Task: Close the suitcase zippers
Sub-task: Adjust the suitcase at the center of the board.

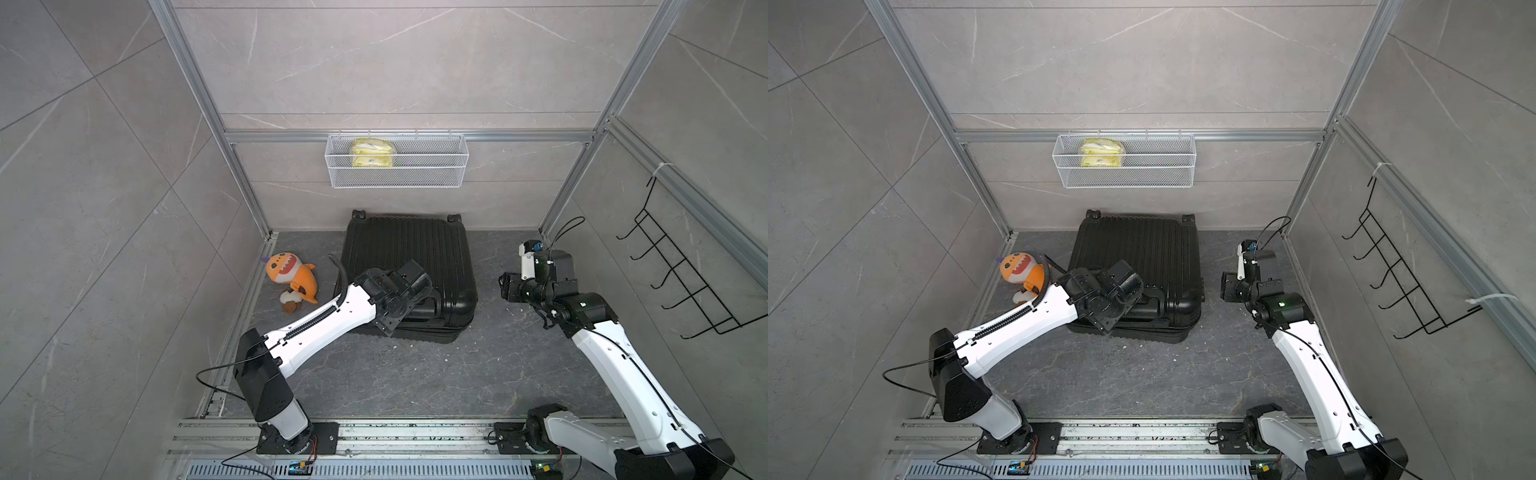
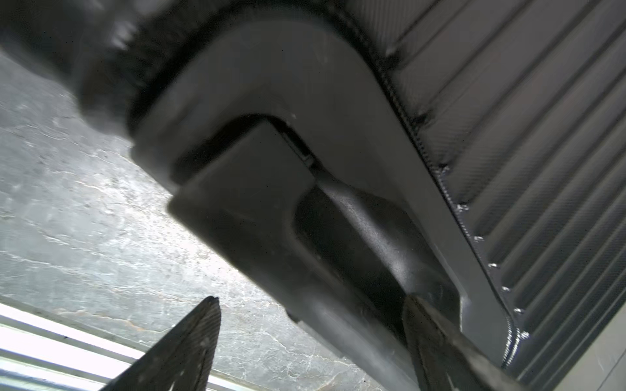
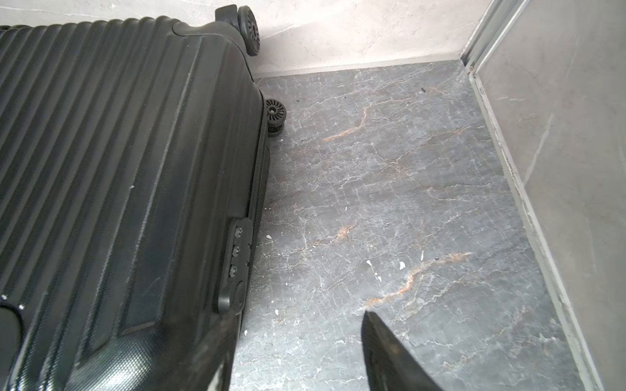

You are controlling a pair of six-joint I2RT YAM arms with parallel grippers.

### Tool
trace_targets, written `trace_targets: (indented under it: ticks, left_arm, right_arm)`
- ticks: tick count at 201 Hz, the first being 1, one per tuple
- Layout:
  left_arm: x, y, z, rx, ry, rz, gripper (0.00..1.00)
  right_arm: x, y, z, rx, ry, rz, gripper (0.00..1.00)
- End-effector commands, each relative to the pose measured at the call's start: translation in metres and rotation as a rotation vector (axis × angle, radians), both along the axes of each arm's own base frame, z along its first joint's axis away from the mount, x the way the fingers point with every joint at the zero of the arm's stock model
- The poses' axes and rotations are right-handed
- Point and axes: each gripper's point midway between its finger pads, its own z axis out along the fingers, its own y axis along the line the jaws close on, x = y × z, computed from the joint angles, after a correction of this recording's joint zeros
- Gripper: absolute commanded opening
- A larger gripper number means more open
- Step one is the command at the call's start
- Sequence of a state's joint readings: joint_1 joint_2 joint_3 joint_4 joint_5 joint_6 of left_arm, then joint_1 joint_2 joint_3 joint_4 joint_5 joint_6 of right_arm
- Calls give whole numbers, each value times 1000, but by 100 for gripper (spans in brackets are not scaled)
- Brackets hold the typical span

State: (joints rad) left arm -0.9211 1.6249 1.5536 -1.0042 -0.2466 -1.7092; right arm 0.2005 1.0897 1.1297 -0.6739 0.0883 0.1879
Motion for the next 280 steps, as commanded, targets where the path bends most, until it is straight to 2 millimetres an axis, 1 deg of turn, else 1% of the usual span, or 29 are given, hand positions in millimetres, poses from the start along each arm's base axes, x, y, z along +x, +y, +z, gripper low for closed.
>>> trace_targets:
  ticks: [1,18,39,52,63,80,94,106,116,125,132,143,149,168,182,192,208,224,242,259,269,280]
  left_arm:
    - [3,-14,-3,-72,12,43,85]
    - [3,-16,-14,-70,38,62,84]
    - [5,-23,-25,-83,49,79,80]
    - [8,-24,-29,-73,52,87,76]
    - [9,-22,-31,-45,54,75,67]
    - [4,-7,-34,60,86,66,58]
    - [-3,13,-34,162,111,72,42]
    - [-8,30,-33,230,117,76,31]
    - [-9,42,-33,268,113,84,25]
    - [-7,52,-32,290,101,73,18]
    - [-7,61,-31,308,97,72,17]
    - [-2,75,-31,333,91,49,10]
    - [0,82,-30,348,88,38,8]
    - [14,105,-30,394,87,-18,5]
    - [24,125,-32,439,113,-56,0]
    - [30,142,-33,470,148,-73,0]
    - [45,167,-36,509,177,-123,0]
    - [64,182,-32,549,134,-189,0]
    - [84,191,-23,580,42,-277,0]
    - [104,188,-18,523,-78,-395,0]
    - [116,181,-15,463,-162,-480,0]
    - [125,182,-9,451,-217,-536,0]
  right_arm:
    - [-5,-7,11,-11,-19,-25,62]
    - [-6,-8,13,-16,-22,-28,63]
    - [-7,-10,17,-20,-29,-31,63]
    - [-8,-10,18,-21,-32,-31,63]
    - [-8,-11,18,-24,-32,-31,63]
    - [-9,-11,18,-31,-29,-31,63]
    - [-10,-12,18,-36,-29,-34,64]
    - [-10,-13,19,-36,-32,-36,64]
    - [-10,-13,19,-32,-32,-33,64]
    - [-10,-12,18,-30,-30,-29,64]
    - [-10,-12,17,-31,-27,-27,64]
    - [-10,-12,13,-33,-19,-28,64]
    - [-10,-12,10,-33,-12,-27,64]
    - [-11,-9,1,-15,-2,-11,64]
    - [-13,-8,-5,4,7,-5,64]
    - [-15,-9,-10,6,16,-7,64]
    - [-18,-11,-15,1,23,-5,64]
    - [-22,-8,-20,6,25,23,65]
    - [-28,-2,-24,31,11,66,67]
    - [-32,4,-30,56,-7,101,68]
    - [-33,9,-34,75,-16,120,68]
    - [-34,17,-38,114,-28,153,68]
